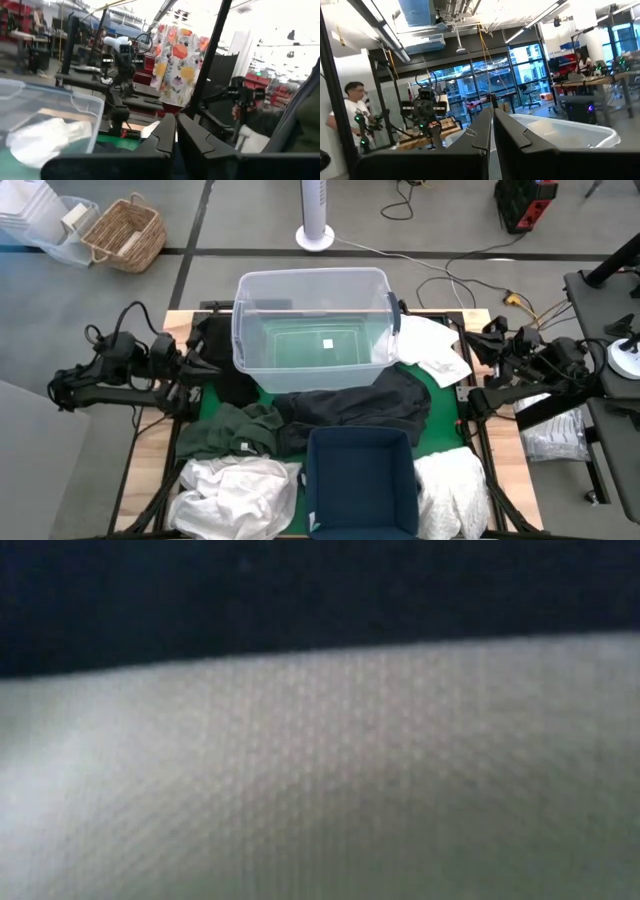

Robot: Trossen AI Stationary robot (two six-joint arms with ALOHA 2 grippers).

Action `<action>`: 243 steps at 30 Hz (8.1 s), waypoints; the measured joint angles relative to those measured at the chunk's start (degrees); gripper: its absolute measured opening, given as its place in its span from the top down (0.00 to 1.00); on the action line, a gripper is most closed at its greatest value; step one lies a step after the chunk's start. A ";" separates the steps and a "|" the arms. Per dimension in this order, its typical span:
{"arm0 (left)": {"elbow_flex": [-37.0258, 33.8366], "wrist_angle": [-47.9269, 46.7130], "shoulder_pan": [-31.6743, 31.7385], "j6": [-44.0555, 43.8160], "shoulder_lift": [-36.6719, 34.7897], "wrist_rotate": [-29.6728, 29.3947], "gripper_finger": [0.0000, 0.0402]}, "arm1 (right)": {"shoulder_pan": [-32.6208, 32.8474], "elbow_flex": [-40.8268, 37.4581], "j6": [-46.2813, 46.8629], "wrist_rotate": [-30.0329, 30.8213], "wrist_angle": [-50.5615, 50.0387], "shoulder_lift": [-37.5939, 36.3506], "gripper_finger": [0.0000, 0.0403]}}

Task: Sort clothes
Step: Put the white shirt into the transparent laundry bin

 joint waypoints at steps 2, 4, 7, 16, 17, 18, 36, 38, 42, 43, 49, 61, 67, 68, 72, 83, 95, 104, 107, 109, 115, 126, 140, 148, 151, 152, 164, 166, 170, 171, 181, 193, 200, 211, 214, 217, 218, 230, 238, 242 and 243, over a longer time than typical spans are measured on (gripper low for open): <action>0.20 0.01 -0.02 -2.09 0.24 0.02 1.00 | 0.00 0.01 0.11 0.00 0.00 0.00 0.97; 0.69 0.24 0.00 -3.56 0.62 -0.02 1.00 | 0.00 0.01 -0.30 -0.02 0.02 0.00 0.97; 1.44 0.31 -0.02 -3.85 1.26 -0.02 1.00 | 0.00 0.01 -0.14 0.00 0.19 0.00 0.97; 3.21 0.74 0.00 -5.86 3.62 -1.80 1.00 | 0.00 0.01 0.29 -0.03 1.11 0.00 0.97; 3.21 0.74 0.00 -6.34 3.95 -3.18 1.00 | 0.00 0.01 1.33 -0.02 1.10 0.00 0.97; 3.21 0.74 0.00 -8.54 4.30 -4.57 1.00 | 0.00 0.00 1.89 0.03 1.26 0.00 0.97; 16.31 -24.09 -2.47 -23.43 13.28 3.11 1.00 | -0.02 17.84 -5.51 2.93 1.09 19.35 0.97; 19.82 -29.48 -3.77 -23.43 14.95 3.10 1.00 | -0.02 22.57 -4.86 3.77 -4.44 22.77 0.97; 24.38 -34.69 -8.17 -23.41 18.96 3.08 1.00 | -0.02 32.23 -3.19 7.05 -16.61 29.27 0.97; 25.02 -34.84 -9.88 -23.39 20.16 3.08 1.00 | -0.02 34.59 -2.98 7.52 -19.69 30.69 0.97; 27.07 -38.35 -23.19 -25.40 26.97 -0.18 1.00 | -0.02 45.26 -0.39 7.53 -31.21 35.97 0.97; 26.43 -44.55 -46.29 -40.35 35.52 -22.52 1.00 | -0.02 48.76 -2.48 7.39 -36.01 34.39 0.97; 26.04 -45.54 -52.32 -40.35 43.42 -22.49 1.00 | -0.02 48.57 -0.01 7.05 -37.80 33.93 0.97; 25.76 -45.62 -53.01 -40.38 44.97 -22.49 1.00 | -0.02 48.57 0.30 6.91 -37.85 34.12 0.97; 24.46 -45.86 -55.53 -41.34 50.43 -21.16 1.00 | 0.00 48.57 1.09 3.56 -38.97 34.89 0.97; 21.11 -45.77 -58.13 -42.89 58.38 -20.96 1.00 | 0.00 48.53 4.47 3.30 -38.37 36.27 0.97; 21.05 -45.46 -58.07 -44.41 63.69 -18.43 0.73 | 0.00 48.51 8.60 2.84 -38.42 36.65 0.97; 20.88 -48.71 -58.07 -47.85 63.95 -22.37 0.39 | 0.00 48.51 9.26 2.43 -38.51 37.03 0.97; 19.39 -47.76 -58.05 -47.50 63.95 -22.88 0.31 | 0.00 48.51 10.07 2.43 -38.75 37.22 0.97; 17.90 -44.91 -58.01 -47.57 63.95 -22.93 0.28 | 0.00 48.51 10.08 2.43 -38.75 37.39 0.97; 13.33 -38.64 -58.01 -50.13 63.95 -23.11 0.27 | 0.00 48.51 10.10 2.43 -38.80 37.57 0.97; 4.70 -26.30 -58.03 -55.10 63.95 -23.99 0.47 | 0.00 48.51 9.99 2.43 -38.90 37.55 0.97; 6.54 -21.73 -58.12 -52.78 63.51 -22.47 0.99 | 0.00 48.44 9.36 2.43 -39.23 37.55 0.97; 14.97 -28.64 -58.41 -50.38 61.00 -23.00 1.00 | 0.00 48.42 8.92 2.45 -39.26 37.55 0.97; 17.59 -30.29 -58.55 -50.38 59.65 -24.17 1.00 | 0.00 48.42 8.90 2.45 -39.26 37.55 0.97; 18.55 -30.71 -58.57 -50.36 59.20 -24.48 1.00 | 0.00 48.42 8.80 2.45 -39.26 37.55 0.97; 37.82 -52.96 -58.74 -51.46 54.62 -32.72 1.00 | 0.00 48.42 8.55 2.45 -39.26 37.55 0.97; 41.91 -55.78 -59.07 -51.58 53.95 -35.08 1.00 | 0.00 48.40 8.55 2.45 -39.26 37.55 0.97; 49.66 -59.11 -59.30 -47.88 53.20 -41.99 1.00 | 0.00 48.40 8.23 2.45 -39.24 37.55 0.97; 51.53 -59.68 -59.25 -46.83 53.09 -43.96 1.00 | 0.00 48.35 8.02 2.46 -39.23 37.55 0.97; 67.33 -62.59 -59.25 -36.02 54.30 -55.49 1.00 | 0.00 47.90 8.05 2.58 -39.23 37.55 0.97; 84.79 -60.98 -59.20 -17.77 58.99 -68.58 1.00 | 0.00 47.87 7.69 3.04 -39.23 37.55 0.97; 89.66 -47.20 -58.55 2.45 59.51 -73.24 1.00 | -0.02 47.87 7.36 4.44 -39.21 37.55 0.97; 91.71 -15.98 -57.51 40.42 58.31 -75.89 1.00 | -0.02 47.87 7.04 4.52 -38.77 37.55 0.97; 91.79 -7.80 -56.98 49.89 57.88 -75.81 1.00 | -0.02 47.87 7.02 4.52 -38.77 37.55 0.97; 91.82 -0.84 -56.67 58.28 57.52 -75.68 1.00 | -0.02 47.85 6.95 4.66 -38.77 37.55 0.97; 91.82 1.35 -56.38 60.98 57.39 -75.34 1.00 | -0.02 47.85 6.93 4.92 -38.77 37.55 0.97; 91.82 8.05 -44.48 69.52 56.42 -60.90 1.00 | -0.01 47.85 7.00 8.62 -38.77 37.55 0.97; 91.82 8.01 -30.77 64.98 57.57 -55.22 1.00 | -0.02 47.85 7.02 9.23 -38.77 37.55 0.97; 91.82 8.68 -23.34 62.04 58.41 -50.20 1.00 | -0.02 47.85 7.02 10.19 -38.77 37.55 0.97; 91.82 8.70 -21.34 61.02 58.71 -48.34 1.00 | -0.02 47.85 7.04 10.45 -38.77 37.53 0.97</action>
